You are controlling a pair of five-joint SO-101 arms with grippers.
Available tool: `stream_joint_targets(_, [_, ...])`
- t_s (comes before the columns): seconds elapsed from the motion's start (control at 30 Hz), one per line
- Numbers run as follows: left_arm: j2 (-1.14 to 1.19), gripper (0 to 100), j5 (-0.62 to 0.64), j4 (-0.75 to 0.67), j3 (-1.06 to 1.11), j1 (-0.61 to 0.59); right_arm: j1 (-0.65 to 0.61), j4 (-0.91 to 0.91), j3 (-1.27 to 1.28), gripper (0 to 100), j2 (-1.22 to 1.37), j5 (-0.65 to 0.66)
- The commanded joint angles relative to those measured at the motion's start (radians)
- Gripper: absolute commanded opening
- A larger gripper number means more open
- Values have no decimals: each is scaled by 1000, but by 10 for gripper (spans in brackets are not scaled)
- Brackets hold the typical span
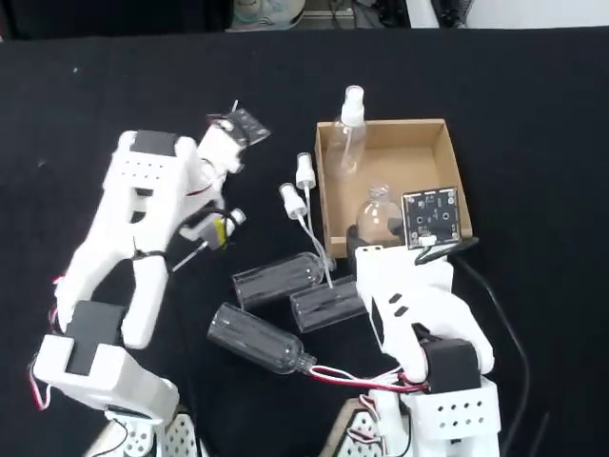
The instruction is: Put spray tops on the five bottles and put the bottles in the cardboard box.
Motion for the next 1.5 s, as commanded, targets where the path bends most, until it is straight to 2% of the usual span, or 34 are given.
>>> stream_joint_targets(0.0, [35,242,58,-86,-8,59,15,-26,-5,11,-16,-3])
stream_joint_targets(0.13, [98,242,72,-133,-22,61,15,-26,-5,11,-16,-3])
stream_joint_targets(0.67, [224,239,74,-169,-35,90,9,-25,-4,11,-16,-3])
stream_joint_targets(0.83, [242,239,75,-226,-35,88,9,-25,-4,11,-16,-3])
stream_joint_targets(1.07, [244,213,75,-216,-25,90,9,-28,-4,11,-16,-3])
stream_joint_targets(1.2, [235,24,77,-152,-28,90,9,-25,-4,11,-16,-3])
stream_joint_targets(1.27, [227,51,97,-115,-44,88,9,-25,-4,11,-16,-3])
stream_joint_targets(1.47, [20,30,124,68,-107,24,8,-25,-7,11,-16,-5])
